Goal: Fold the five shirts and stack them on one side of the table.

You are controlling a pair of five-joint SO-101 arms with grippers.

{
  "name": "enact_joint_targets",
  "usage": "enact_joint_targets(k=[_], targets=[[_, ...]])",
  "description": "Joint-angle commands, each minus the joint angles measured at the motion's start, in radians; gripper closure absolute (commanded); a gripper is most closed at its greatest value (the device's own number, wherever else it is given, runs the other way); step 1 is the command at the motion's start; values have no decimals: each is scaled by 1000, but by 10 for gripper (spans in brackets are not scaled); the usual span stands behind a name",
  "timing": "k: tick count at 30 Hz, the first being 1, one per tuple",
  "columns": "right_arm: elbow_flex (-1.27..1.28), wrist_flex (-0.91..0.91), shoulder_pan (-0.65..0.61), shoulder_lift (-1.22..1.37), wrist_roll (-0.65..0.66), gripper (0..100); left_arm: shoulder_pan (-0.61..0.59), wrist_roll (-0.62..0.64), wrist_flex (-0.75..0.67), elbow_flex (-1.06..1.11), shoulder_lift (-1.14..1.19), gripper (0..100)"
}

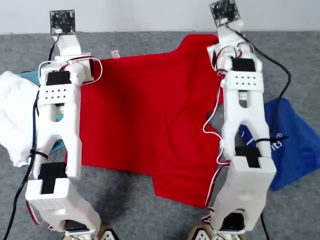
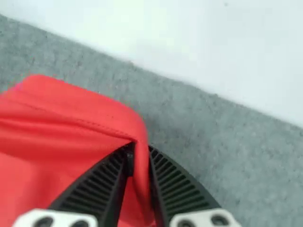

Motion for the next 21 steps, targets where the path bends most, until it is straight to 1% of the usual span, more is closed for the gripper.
enact_joint_targets(k=[1,5,9,14,17,21], targets=[[-129,39,-2,19,31,988,-5,-5,-20,-7,-3,987],[-135,39,-4,99,104,988,-5,-5,5,-7,-9,987],[-140,15,-7,216,109,988,-5,-5,11,-7,-8,987],[-141,-102,-5,334,112,988,-5,-5,40,-7,-8,987],[-141,-136,-7,375,135,988,-5,-5,52,-7,-8,987],[-146,-137,-7,390,146,988,-5,-5,54,-7,-5,987]])
